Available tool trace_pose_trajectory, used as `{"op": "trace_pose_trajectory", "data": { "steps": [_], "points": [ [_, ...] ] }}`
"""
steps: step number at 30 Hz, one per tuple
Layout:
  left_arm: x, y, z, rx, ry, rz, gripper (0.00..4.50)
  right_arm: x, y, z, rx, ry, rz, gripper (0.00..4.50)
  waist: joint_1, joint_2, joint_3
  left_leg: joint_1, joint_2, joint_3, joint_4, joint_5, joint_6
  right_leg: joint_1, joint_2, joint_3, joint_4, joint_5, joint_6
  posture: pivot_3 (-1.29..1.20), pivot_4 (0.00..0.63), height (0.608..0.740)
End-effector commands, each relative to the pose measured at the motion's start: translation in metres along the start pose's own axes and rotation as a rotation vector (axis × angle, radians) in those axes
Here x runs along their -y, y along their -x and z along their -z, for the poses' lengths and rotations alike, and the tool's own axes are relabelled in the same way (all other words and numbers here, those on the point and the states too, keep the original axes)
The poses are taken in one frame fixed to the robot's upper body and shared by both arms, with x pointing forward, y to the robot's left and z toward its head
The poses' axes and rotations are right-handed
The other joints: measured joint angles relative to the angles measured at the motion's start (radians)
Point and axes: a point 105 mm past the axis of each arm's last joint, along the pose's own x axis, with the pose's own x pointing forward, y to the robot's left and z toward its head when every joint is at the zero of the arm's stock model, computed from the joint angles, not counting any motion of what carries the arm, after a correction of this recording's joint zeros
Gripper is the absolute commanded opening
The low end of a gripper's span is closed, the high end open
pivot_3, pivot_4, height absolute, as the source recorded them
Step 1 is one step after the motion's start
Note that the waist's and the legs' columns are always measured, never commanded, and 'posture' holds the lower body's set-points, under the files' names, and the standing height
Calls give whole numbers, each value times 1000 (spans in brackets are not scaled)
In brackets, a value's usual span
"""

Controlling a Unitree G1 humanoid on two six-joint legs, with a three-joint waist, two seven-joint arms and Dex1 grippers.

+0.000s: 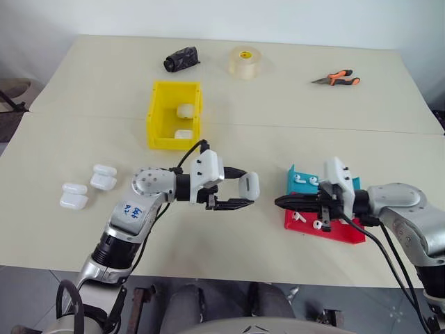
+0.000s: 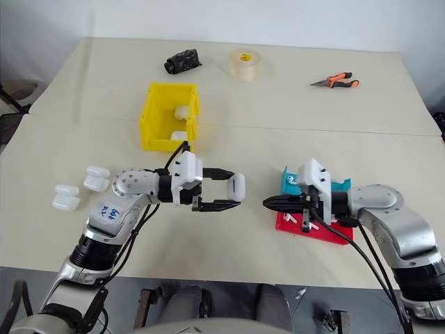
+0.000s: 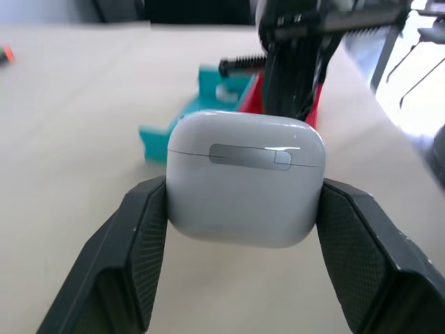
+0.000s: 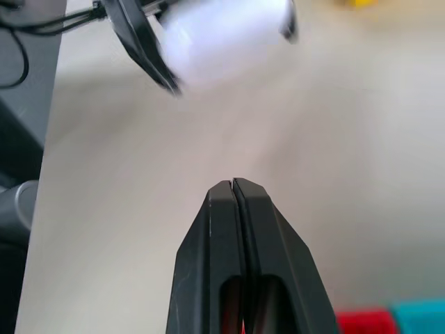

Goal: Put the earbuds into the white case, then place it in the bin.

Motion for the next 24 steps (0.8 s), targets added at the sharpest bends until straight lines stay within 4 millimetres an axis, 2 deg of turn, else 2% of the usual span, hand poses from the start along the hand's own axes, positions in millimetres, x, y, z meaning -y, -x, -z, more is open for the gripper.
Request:
{"op": "trace_pose_trajectory", "data": {
  "steps": [1,4,11,15,18,24],
  "points": [
    [13,22,-7,68,-28,-10,2816,3,19,-14,163,65,53,36,-3,0,0,0,0,0,0,0,0,0,0,0,0,0,0,0,150,740],
    [18,41,-5,109,3,-116,2816,5,24,-12,206,115,96,600,-4,0,0,1,0,0,0,0,0,0,0,0,0,0,0,0,150,740],
    [18,74,8,120,79,-397,2816,3,24,-6,245,224,138,2986,7,0,0,0,0,-1,1,0,0,1,-1,1,0,0,0,0,150,740],
    [-6,112,13,194,182,-767,2816,3,27,-9,270,261,188,4368,5,0,0,1,0,-1,1,0,0,1,-1,1,0,0,0,0,150,740],
    [-24,128,19,186,246,-919,2816,6,30,-13,283,278,235,4472,6,0,0,1,0,-1,1,0,0,1,-1,1,1,0,0,0,150,740],
    [-65,130,8,193,191,-980,2816,15,36,-12,271,283,315,4472,7,0,0,1,-1,-1,1,0,0,2,-1,1,1,0,0,0,150,740]
  ]
}}
